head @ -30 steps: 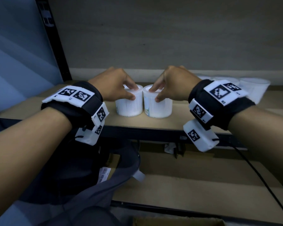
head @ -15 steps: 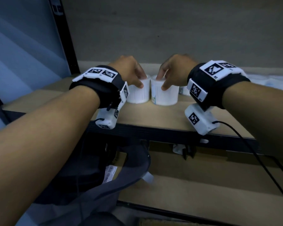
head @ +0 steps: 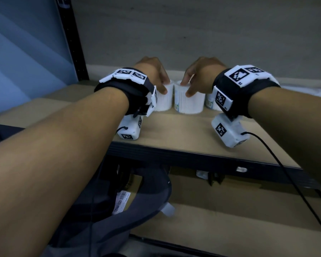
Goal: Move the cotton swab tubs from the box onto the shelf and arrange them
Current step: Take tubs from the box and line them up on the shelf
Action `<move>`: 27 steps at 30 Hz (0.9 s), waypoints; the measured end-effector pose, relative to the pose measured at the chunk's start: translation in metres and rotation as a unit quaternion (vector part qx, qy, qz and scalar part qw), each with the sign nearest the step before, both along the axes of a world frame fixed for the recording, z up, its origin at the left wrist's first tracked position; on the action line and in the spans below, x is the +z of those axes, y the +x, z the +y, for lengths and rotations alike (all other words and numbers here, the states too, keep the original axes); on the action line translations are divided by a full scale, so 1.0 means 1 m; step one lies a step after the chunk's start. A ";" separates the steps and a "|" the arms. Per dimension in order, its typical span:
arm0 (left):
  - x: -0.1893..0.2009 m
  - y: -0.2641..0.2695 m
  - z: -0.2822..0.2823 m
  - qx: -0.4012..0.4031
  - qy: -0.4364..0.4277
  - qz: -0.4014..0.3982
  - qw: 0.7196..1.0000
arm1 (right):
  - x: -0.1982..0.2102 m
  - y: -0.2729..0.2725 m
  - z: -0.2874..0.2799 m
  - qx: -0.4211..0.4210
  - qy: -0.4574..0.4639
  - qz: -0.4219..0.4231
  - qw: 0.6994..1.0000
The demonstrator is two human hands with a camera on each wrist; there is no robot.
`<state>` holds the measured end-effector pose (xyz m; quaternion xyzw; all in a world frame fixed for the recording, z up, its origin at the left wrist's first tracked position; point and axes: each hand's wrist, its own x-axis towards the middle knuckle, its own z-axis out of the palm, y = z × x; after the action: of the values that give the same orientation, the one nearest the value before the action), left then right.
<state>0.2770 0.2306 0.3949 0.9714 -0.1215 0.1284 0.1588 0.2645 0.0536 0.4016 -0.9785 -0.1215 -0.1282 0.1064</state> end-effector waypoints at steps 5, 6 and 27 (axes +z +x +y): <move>-0.001 0.015 0.000 0.002 -0.005 0.006 1.000 | -0.001 0.011 -0.003 -0.006 0.009 0.007 1.000; -0.002 0.018 0.000 0.004 -0.009 0.008 1.000 | -0.002 0.013 -0.003 -0.003 0.010 0.009 1.000; -0.007 0.045 -0.011 0.016 -0.019 -0.011 1.000 | -0.009 0.030 -0.005 -0.018 0.034 -0.014 0.999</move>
<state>0.3216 0.2196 0.3882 0.9686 -0.1052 0.1439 0.1735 0.2941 0.0489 0.3924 -0.9745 -0.1009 -0.1474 0.1361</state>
